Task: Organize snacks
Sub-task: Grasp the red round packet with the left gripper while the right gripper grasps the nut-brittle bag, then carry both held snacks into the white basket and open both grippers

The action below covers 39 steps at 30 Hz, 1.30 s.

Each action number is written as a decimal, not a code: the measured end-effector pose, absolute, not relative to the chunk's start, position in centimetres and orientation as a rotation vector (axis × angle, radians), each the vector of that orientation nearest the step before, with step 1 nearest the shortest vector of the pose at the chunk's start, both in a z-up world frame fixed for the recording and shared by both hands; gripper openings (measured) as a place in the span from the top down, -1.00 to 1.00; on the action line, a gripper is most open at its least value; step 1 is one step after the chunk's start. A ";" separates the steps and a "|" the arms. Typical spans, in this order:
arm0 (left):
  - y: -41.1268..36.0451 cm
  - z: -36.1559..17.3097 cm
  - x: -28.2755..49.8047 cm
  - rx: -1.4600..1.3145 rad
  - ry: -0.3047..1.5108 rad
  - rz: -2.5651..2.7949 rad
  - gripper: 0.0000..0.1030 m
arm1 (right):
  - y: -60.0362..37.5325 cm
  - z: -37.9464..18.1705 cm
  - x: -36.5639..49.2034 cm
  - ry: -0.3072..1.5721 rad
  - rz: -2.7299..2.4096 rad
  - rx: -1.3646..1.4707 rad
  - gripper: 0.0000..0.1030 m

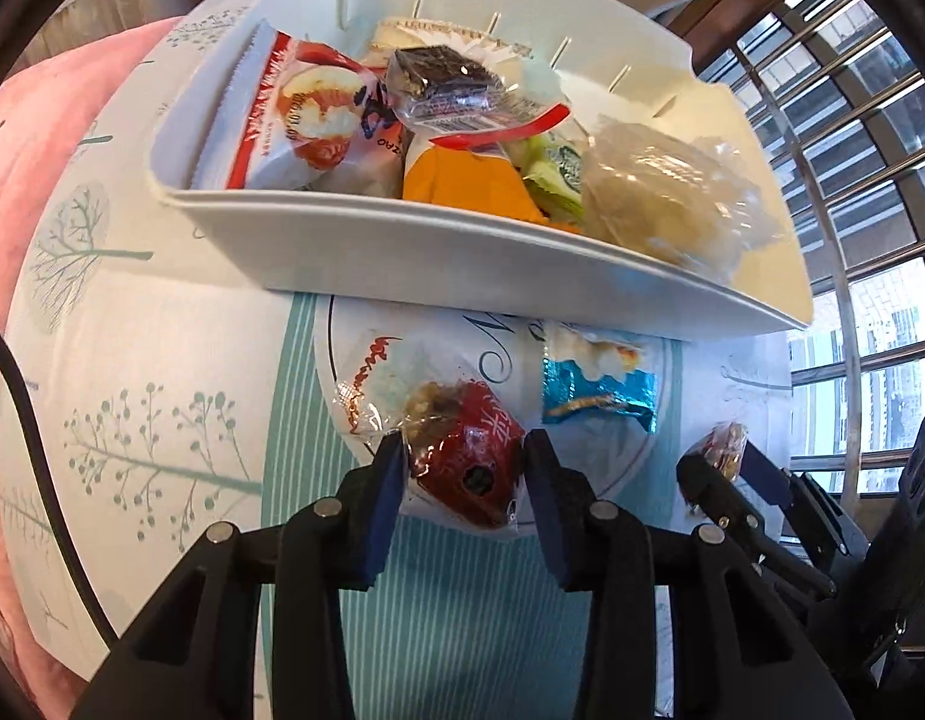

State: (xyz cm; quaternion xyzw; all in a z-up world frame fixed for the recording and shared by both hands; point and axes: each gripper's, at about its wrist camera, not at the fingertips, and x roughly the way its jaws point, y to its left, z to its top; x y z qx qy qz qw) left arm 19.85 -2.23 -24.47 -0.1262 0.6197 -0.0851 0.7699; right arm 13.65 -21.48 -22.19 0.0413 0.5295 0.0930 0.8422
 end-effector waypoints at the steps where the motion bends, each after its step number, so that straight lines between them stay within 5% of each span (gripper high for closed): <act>1: -2.2 -24.1 19.3 -0.281 1.334 -0.177 0.27 | -21.4 -22.0 13.4 1.118 0.206 0.084 0.06; 20: 3.7 -11.3 16.5 -0.245 1.081 -0.085 0.27 | -18.2 -13.2 14.9 0.963 0.403 0.101 0.05; 39: 5.1 -5.6 27.9 -0.071 0.961 -0.279 0.27 | -14.3 -8.3 22.0 0.803 0.271 0.174 0.04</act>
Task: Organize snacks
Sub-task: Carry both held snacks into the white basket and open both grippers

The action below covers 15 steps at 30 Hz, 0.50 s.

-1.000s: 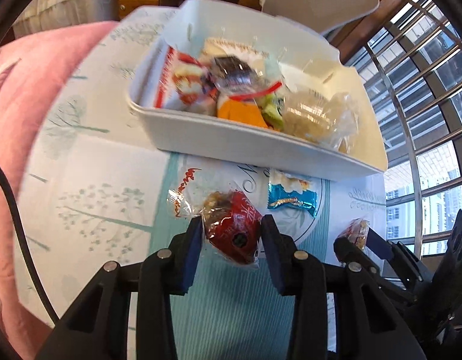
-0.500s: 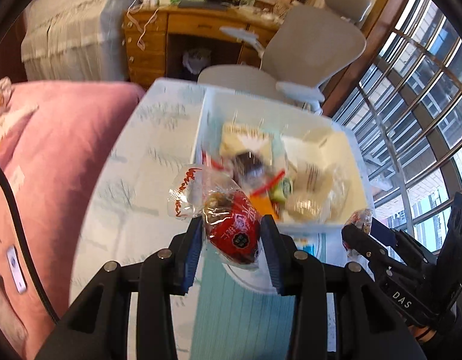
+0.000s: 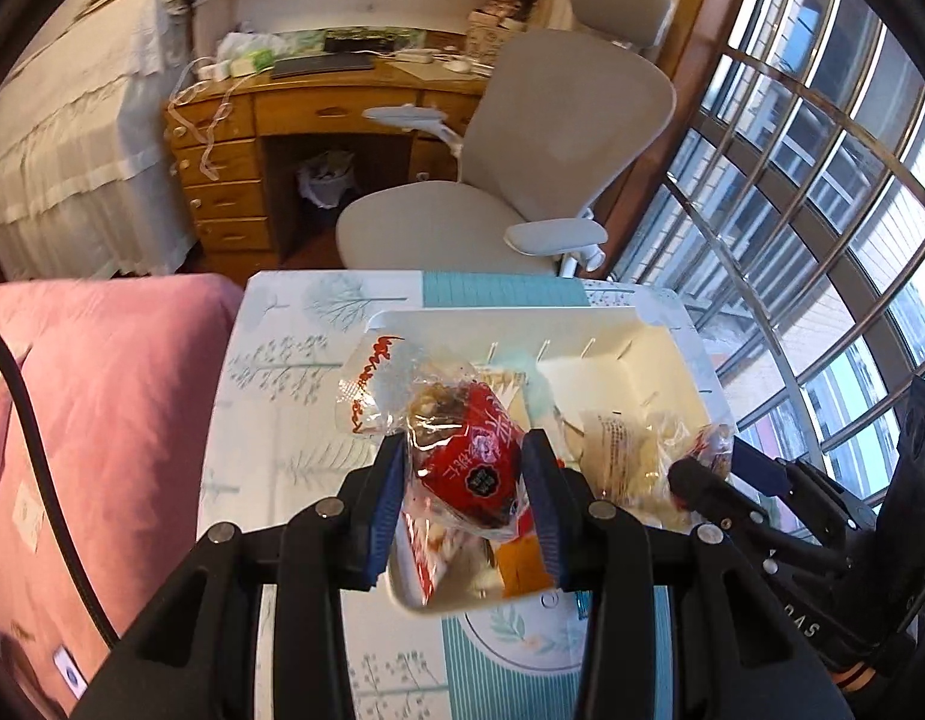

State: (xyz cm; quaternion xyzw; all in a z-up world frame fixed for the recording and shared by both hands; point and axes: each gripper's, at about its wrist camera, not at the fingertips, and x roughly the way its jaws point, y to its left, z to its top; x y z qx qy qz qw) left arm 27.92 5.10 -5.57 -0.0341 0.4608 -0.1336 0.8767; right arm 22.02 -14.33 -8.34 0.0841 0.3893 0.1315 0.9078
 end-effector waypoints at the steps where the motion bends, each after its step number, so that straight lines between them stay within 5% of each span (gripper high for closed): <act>1: 4.9 -5.8 28.4 -0.065 0.966 -0.296 0.27 | -14.2 -8.5 22.3 0.805 0.259 0.178 0.04; 5: 3.9 -7.2 29.7 -0.028 1.015 -0.351 0.08 | -14.0 -8.8 23.0 0.799 0.222 0.216 0.04; 10: 3.7 -8.4 29.9 -0.042 1.065 -0.405 -0.39 | -14.3 -9.6 23.3 0.831 0.149 0.250 -0.13; 15: 3.8 -9.0 29.2 -0.039 1.078 -0.432 -0.47 | -15.2 -10.3 22.2 0.862 0.095 0.306 -0.14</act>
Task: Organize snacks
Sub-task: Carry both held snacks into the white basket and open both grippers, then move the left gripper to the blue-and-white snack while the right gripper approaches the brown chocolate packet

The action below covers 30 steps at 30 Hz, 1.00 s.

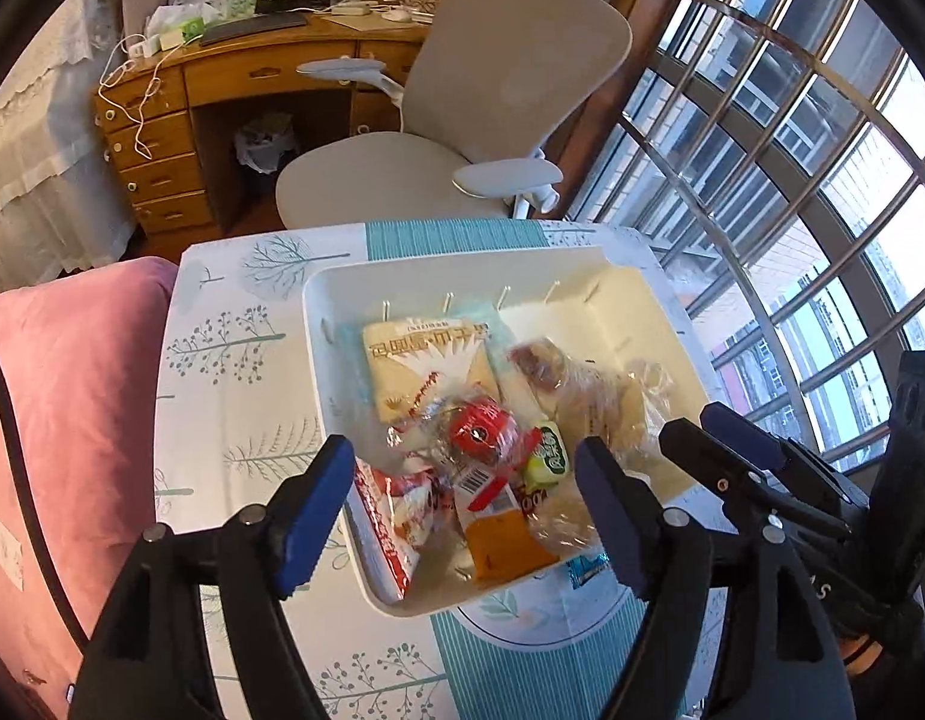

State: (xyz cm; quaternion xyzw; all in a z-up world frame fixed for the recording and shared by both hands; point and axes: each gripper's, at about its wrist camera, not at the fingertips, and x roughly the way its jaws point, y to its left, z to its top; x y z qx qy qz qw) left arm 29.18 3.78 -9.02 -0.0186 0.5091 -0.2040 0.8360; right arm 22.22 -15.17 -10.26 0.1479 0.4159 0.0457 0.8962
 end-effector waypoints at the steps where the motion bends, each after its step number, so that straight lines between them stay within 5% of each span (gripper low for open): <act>1: 3.8 -9.1 29.0 -0.042 1.081 -0.435 -0.51 | -15.3 -10.4 21.9 0.865 0.084 0.314 -0.14; 30: -2.4 -13.9 19.0 -0.081 1.306 -0.383 -0.58 | -26.5 -16.7 10.5 1.108 -0.019 0.499 -0.14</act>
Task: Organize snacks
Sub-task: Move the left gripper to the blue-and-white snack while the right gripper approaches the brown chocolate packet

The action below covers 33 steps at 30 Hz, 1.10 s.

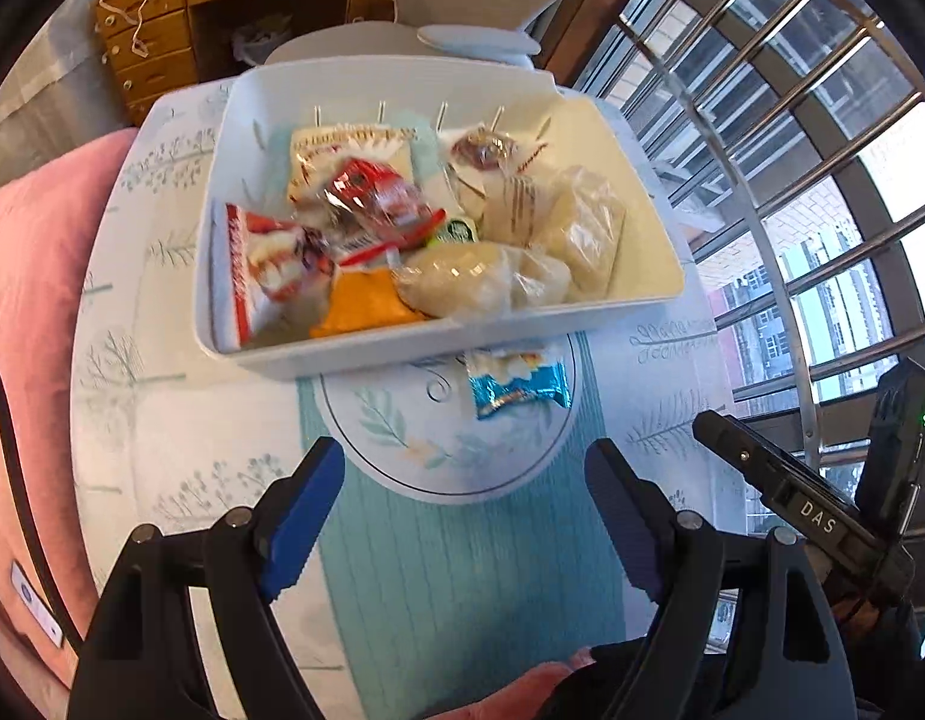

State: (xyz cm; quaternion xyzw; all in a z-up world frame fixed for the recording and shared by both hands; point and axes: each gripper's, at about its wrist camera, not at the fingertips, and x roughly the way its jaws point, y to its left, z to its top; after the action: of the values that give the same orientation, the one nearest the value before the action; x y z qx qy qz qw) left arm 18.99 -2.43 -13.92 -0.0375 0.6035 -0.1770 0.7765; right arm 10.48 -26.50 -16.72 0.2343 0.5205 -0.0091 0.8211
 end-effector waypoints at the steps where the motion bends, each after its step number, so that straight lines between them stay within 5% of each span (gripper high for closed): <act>1: -2.9 -14.1 18.8 -0.089 1.315 -0.371 -0.59 | -27.0 -16.9 10.4 1.119 -0.017 0.496 -0.14; 33: -11.6 -21.8 19.4 -0.179 1.341 -0.084 -0.67 | -33.0 -17.6 18.5 0.951 0.157 -0.220 -0.18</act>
State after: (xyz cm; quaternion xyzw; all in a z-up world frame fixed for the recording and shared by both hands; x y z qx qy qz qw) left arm 19.35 -11.62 -21.81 -0.0827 0.6205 -0.0387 0.7789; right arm 18.52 -32.96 -17.64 -0.1056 0.4562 0.0756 0.8803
